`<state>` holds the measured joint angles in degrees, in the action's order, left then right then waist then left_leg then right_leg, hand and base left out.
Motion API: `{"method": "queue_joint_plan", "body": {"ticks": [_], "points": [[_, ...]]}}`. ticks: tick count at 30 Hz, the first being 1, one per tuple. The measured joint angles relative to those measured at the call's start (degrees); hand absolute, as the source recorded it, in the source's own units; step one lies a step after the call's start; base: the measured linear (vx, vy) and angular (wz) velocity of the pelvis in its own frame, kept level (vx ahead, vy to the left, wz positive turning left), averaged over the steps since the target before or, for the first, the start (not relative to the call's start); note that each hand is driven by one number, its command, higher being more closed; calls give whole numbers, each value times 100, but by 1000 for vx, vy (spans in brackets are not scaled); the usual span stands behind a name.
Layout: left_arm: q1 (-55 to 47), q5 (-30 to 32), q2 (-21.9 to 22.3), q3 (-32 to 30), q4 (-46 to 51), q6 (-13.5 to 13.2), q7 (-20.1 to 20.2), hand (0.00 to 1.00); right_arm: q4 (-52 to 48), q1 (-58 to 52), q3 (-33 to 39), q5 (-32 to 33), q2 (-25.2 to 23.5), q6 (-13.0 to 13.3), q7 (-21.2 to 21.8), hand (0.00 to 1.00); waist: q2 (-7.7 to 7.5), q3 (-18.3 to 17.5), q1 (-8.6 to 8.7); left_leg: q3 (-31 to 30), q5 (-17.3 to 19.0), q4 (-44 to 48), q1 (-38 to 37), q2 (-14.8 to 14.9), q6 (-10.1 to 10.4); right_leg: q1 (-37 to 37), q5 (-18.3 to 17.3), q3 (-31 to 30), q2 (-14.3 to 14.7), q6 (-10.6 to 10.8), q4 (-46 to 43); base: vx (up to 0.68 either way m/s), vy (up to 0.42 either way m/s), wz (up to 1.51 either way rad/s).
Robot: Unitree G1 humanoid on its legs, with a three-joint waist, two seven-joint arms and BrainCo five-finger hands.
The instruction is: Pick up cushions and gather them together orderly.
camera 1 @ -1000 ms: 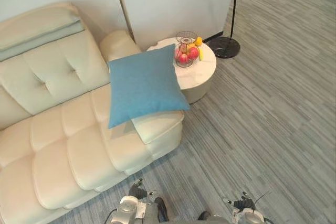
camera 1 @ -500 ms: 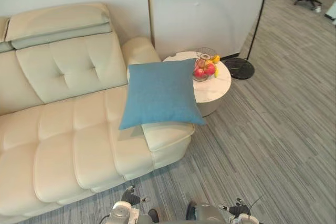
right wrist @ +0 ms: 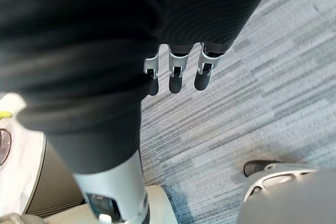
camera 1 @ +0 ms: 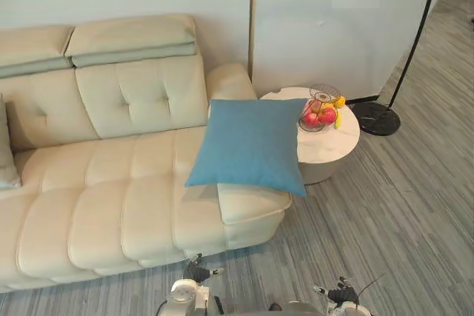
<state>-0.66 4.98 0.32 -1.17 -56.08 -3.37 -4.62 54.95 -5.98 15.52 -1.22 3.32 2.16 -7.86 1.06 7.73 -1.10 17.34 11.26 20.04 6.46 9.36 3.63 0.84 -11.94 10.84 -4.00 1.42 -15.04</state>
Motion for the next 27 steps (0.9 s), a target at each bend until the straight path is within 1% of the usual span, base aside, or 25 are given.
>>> {"method": "queue_joint_plan", "body": {"ticks": [1,3,4,5,7,8,9,10,11,12,13,14,15,16,18,20,21,24,27], "points": [[2,-1,-75,5,-80,1,-9,0,2,-11,-1,1,-59,4,2,0,-90,-68,-2,102,-135,-250,-95,-131,-45,-26,122,-73,-63,68,266,110,147,-19],[-3,0,-152,59,-102,5,-8,0,10,7,-6,-7,-98,4,10,0,-106,-87,-20,107,-148,-322,-101,-266,-54,-71,300,-177,-112,159,611,94,139,-21],[-2,0,-157,61,-105,7,-8,0,11,13,-6,-7,-102,4,12,0,-105,-87,-23,107,-147,-352,-117,-305,-55,-82,310,-202,-140,175,622,124,152,-21],[2,0,-174,93,-135,8,-8,0,15,21,-6,-9,-100,3,15,0,-102,-89,-24,125,-144,-467,-204,-413,-61,-65,306,-248,-230,221,551,113,118,-19],[6,-3,-194,189,-154,13,-11,0,22,43,-9,-48,-97,3,24,0,-115,-91,-46,240,-91,-644,-371,-580,-144,119,109,-350,-415,324,148,82,122,-27],[39,-4,-174,245,-175,15,-12,0,57,99,-9,-59,-89,-1,34,0,-90,-82,-66,341,-51,-773,-503,-670,-208,363,4,-435,-521,384,-463,74,119,-36],[56,-9,-179,251,-197,26,-13,0,61,159,-15,-59,-88,-4,41,0,-61,-85,-67,411,-51,-811,-587,-713,-213,650,-4,-494,-591,388,-1065,114,142,-34],[31,-11,-190,301,-215,37,-16,0,54,205,-27,-58,-110,4,47,0,-64,-77,-50,442,-52,-815,-672,-757,-219,863,-2,-484,-668,384,-1574,116,80,-7],[23,-20,-191,369,-218,40,-17,0,91,253,-103,-66,-111,4,55,0,-101,-83,-8,391,-40,-823,-775,-785,-256,1011,-47,-440,-779,361,-1960,128,55,9],[31,-33,-218,425,-216,39,-21,0,131,254,-185,-75,-115,0,55,0,-139,-106,31,385,-34,-858,-827,-790,-266,1009,-116,-358,-809,331,-1958,121,-12,11],[23,-53,-255,442,-215,38,-23,0,177,265,-291,-100,-126,-2,60,0,-158,-120,22,370,-34,-904,-864,-783,-266,1003,-193,-301,-787,311,-1841,101,-67,15],[30,-57,-322,446,-240,34,-23,0,243,297,-344,-100,-158,-6,61,0,-199,-140,30,276,-35,-904,-841,-760,-264,932,-154,-263,-682,304,-1322,91,-91,16],[43,-55,-374,451,-275,32,-24,0,251,290,-344,-105,-176,-5,59,0,-262,-164,42,211,-42,-904,-821,-793,-253,894,-100,-260,-628,263,-983,94,-134,14],[82,-54,-369,453,-372,36,-27,0,309,285,-328,-105,-115,1,55,0,-240,-195,55,-14,-48,-911,-752,-776,-242,763,-65,-216,-515,204,-613,82,-108,2],[115,-54,-297,449,-426,32,-50,0,338,337,-249,-94,-48,2,46,0,-56,-131,64,-190,-117,-1007,-728,-642,-142,632,92,-189,-372,163,-314,103,-111,-6],[99,-54,-273,449,-436,31,-51,0,358,351,-245,-101,18,-17,43,0,8,-149,81,-232,-174,-1152,-785,-596,-78,547,157,-160,-275,121,-125,79,-74,-2],[96,-54,-279,442,-436,31,-51,0,401,353,-234,-101,17,-11,42,0,8,-157,80,-270,-246,-1251,-819,-587,-56,456,226,-118,-217,93,37,59,-57,8],[118,-55,-281,442,-426,24,-49,0,473,358,-223,-99,21,-4,36,0,-33,-156,79,-443,-454,-1444,-861,-587,-43,192,443,35,-166,80,522,39,-48,21],[69,-62,-300,434,-429,29,-51,0,486,348,-221,-98,20,-4,25,0,-30,-158,79,-582,-478,-1493,-875,-588,-39,-7,630,102,-117,80,901,10,-6,11]]}}
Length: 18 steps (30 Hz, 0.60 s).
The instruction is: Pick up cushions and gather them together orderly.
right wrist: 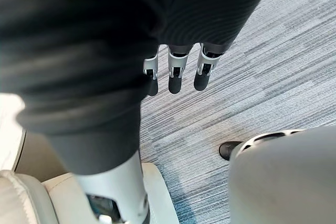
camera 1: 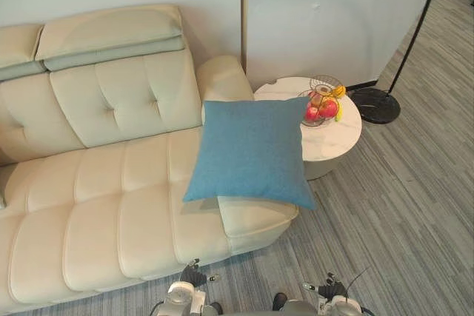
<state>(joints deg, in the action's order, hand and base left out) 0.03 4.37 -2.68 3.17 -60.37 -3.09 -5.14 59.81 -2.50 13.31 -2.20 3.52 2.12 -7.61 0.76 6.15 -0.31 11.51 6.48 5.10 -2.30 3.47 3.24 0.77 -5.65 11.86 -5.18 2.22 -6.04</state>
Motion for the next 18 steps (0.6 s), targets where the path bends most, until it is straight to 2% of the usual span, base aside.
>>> {"method": "queue_joint_plan", "body": {"ticks": [4,7,11,18], "points": [[-18,-141,-75,-261,37,1,-31,0,-105,1,13,71,39,9,-30,0,-10,-6,-4,-40,-27,-6,42,-32,-38,-119,230,14,13,8,336,-44,30,3],[-82,-376,-335,-604,483,-5,-99,0,-778,-115,342,267,180,29,-40,0,-11,-6,5,-118,-91,-87,86,-72,-62,-138,410,31,5,26,537,-91,35,7],[-140,-700,-749,-1126,1264,-50,-143,0,-1800,-153,777,412,606,140,-104,0,-35,-7,31,-169,-273,-383,145,-120,-90,-83,697,36,4,33,831,-130,24,2],[-111,-1362,-807,-1360,1917,-135,-259,0,-2294,-60,1152,519,903,210,-264,0,-76,-64,58,-174,-468,-710,274,-177,-38,106,927,5,7,55,1099,-101,-2,-3]]}}
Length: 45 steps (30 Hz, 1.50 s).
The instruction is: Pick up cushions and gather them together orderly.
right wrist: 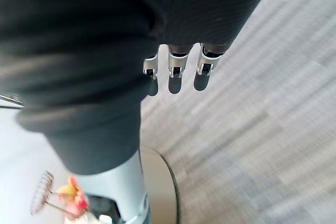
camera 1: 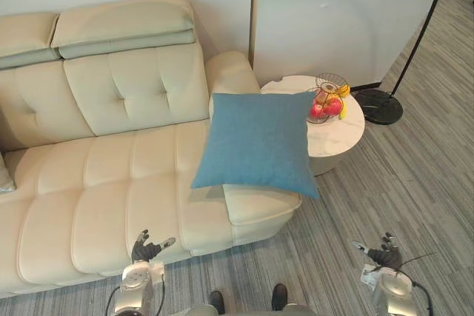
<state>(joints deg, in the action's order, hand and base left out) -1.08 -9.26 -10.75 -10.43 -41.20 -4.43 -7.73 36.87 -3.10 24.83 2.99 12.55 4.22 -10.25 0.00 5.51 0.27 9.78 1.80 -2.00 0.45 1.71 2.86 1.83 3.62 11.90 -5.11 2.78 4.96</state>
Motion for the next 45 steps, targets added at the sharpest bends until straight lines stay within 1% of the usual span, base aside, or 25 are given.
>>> {"method": "queue_joint_plan", "body": {"ticks": [2,3,5,8,10,11,12,14,15,17,18,20,23,26,28,31,33,38,39,43,45], "points": [[78,-107,-17,-93,91,-6,-57,0,-4,93,22,123,121,-10,-8,0,8,-6,47,-18,-21,2,86,0,-2,76,14,3,2,-3,2,0,0,0],[164,-202,-92,-129,183,-9,-108,0,-8,214,84,213,207,-10,-28,0,7,-7,75,-22,-59,6,152,2,-43,143,28,0,7,-14,2,0,0,0],[400,-273,-270,-135,245,-26,-118,0,-7,435,162,298,376,-10,-92,0,4,13,75,-24,-125,6,284,-14,-52,274,74,-14,10,-31,1,0,0,0],[1017,-454,-632,-139,275,-32,-233,0,-9,1067,148,609,738,-4,-139,0,5,212,74,-17,-201,38,590,-31,-92,619,159,-47,1,-61,-69,-13,8,-3],[1500,-560,-817,-107,418,-65,-344,0,-15,1545,29,735,942,1,-206,0,1,389,42,-13,-223,136,861,-26,-120,908,172,-76,-14,-78,-201,-61,19,-5],[1834,-648,-920,-79,473,-149,-371,0,-54,1854,-110,860,1054,2,-227,0,-2,495,19,8,-229,222,1040,-15,-124,1107,172,-106,-28,-79,-323,-80,8,-8],[2179,-732,-980,-64,531,-164,-457,0,-269,2094,-191,958,1075,7,-259,0,-4,557,-23,15,-228,339,1246,17,-124,1333,171,-136,-44,-81,-458,-71,-1,-13],[2474,-844,-1065,19,676,-208,-524,0,-531,2317,-350,1104,1090,59,-295,0,0,626,-62,52,-226,439,1435,39,-124,1576,170,-189,-53,-82,-636,-63,-1,-10],[2854,-896,-1125,87,860,-272,-589,0,-771,2610,-522,1297,1101,120,-343,0,-5,756,-106,59,-223,565,1612,64,-125,1827,159,-239,-81,-93,-881,-72,4,-3],[3247,-917,-1129,101,928,-313,-608,0,-1003,2830,-663,1450,1101,167,-374,0,-12,801,-131,61,-187,754,1906,80,-151,2121,109,-278,-106,-113,-1087,-102,-6,3],[3476,-958,-1131,130,931,-353,-627,0,-1171,2935,-785,1571,1098,201,-389,0,-40,851,-148,68,-155,889,2076,80,-161,2281,59,-295,-133,-121,-1210,-100,-14,5],[3741,-1006,-1137,262,931,-369,-705,0,-1250,3132,-964,1658,1098,220,-408,0,-54,972,-206,73,-96,1098,2276,98,-148,2440,5,-303,-156,-152,-1334,-79,-17,1],[4080,-1010,-1133,479,927,-367,-714,0,-1260,3421,-1254,1872,1005,222,-439,0,-55,1080,-237,68,-63,1340,2602,164,-140,2686,3,-283,-137,-164,-1449,-108,-34,2],[4348,-1010,-1102,650,916,-366,-711,0,-1271,3584,-1495,2028,887,221,-442,0,-56,1116,-268,64,-61,1440,2797,217,-135,2846,32,-265,-106,-203,-1474,-69,-43,0],[4632,-1010,-1079,786,845,-365,-709,0,-1273,3742,-1555,2077,718,221,-463,0,-56,1137,-275,49,-64,1516,2944,254,-131,2947,52,-237,-84,-227,-1478,-30,-42,2],[4983,-1011,-1018,970,749,-366,-707,0,-1272,3954,-1801,2078,702,220,-447,0,-55,1163,-313,50,-78,1542,3065,265,-112,3083,58,-237,-80,-234,-1533,-6,-24,1],[5190,-1070,-957,995,629,-367,-706,0,-1272,4144,-1845,2102,652,223,-442,0,-52,1190,-316,45,-80,1582,3160,271,-110,3171,58,-237,-81,-234,-1561,0,0,0],[5768,-1125,-916,1214,342,-375,-703,0,-1061,4730,-1860,2440,592,233,-444,0,-53,1334,-333,-1,-86,1725,3554,292,-104,3472,124,-187,-77,-268,-1567,-18,-23,5],[5939,-1125,-856,1219,251,-372,-700,0,-994,4893,-1907,2469,588,234,-443,0,-61,1340,-348,-5,-111,1729,3723,294,-87,3637,161,-182,-78,-264,-1558,0,0,0],[6186,-1125,-854,1206,94,-369,-712,0,-834,5288,-1958,2663,590,256,-458,0,-76,1426,-343,2,-118,1789,3962,325,-88,3840,223,-182,-58,-250,-1531,7,-5,-1],[6391,-1125,-823,1175,-52,-367,-730,0,-833,5526,-1970,2694,592,280,-473,0,-89,1434,-341,4,-121,1836,4182,379,-83,3969,338,-181,-3,-241,-1389,23,-17,-6]]}}
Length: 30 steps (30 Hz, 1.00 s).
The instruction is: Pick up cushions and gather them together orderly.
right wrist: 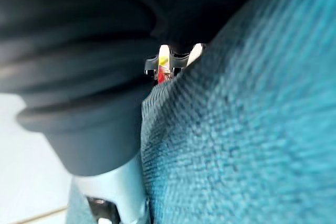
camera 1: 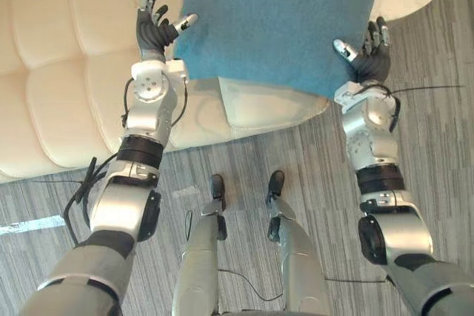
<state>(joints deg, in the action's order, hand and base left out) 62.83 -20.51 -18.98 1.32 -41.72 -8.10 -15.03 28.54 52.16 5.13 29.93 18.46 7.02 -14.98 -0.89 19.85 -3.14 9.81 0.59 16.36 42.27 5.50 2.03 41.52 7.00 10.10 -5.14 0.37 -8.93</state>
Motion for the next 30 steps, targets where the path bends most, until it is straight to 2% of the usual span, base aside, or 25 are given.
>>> {"method": "queue_joint_plan", "body": {"ticks": [5,13,15,16,18,25,30], "points": [[55,2,277,-267,-203,3,-109,0,-12,67,-91,45,-7,30,-47,0,-15,12,11,22,-21,-25,34,40,33,39,12,2,34,-7,39,30,-31,-3],[75,6,326,-265,-292,3,-79,0,-97,69,-55,163,-261,162,-96,0,-61,37,27,-9,-131,-195,43,91,127,54,46,40,104,-55,145,10,-36,2],[90,11,454,-253,-294,4,-80,0,-108,69,-38,175,-310,176,-103,0,-81,48,44,-73,-158,-224,66,105,151,52,47,92,126,-57,166,21,-47,7],[96,12,470,-248,-294,4,-80,100,-118,68,-19,180,-319,177,-103,100,-81,48,45,-83,-160,-224,70,106,154,52,47,98,128,-58,167,28,-41,8],[112,11,518,-144,-283,-1,-87,100,-240,64,138,238,-466,195,-110,100,-82,48,61,-103,-167,-224,74,108,163,44,47,115,132,-58,168,28,-27,4],[117,-228,522,111,-146,-11,-174,100,-301,25,166,489,-499,277,-142,100,-86,51,55,-134,-176,-234,-30,105,176,-81,48,151,131,-58,181,6,-6,1],[-198,-505,580,319,588,-49,-271,100,-539,-350,192,631,-631,376,-144,100,-92,54,49,-119,-183,-362,-335,100,188,-358,45,147,139,-57,257,33,-21,0]]}}
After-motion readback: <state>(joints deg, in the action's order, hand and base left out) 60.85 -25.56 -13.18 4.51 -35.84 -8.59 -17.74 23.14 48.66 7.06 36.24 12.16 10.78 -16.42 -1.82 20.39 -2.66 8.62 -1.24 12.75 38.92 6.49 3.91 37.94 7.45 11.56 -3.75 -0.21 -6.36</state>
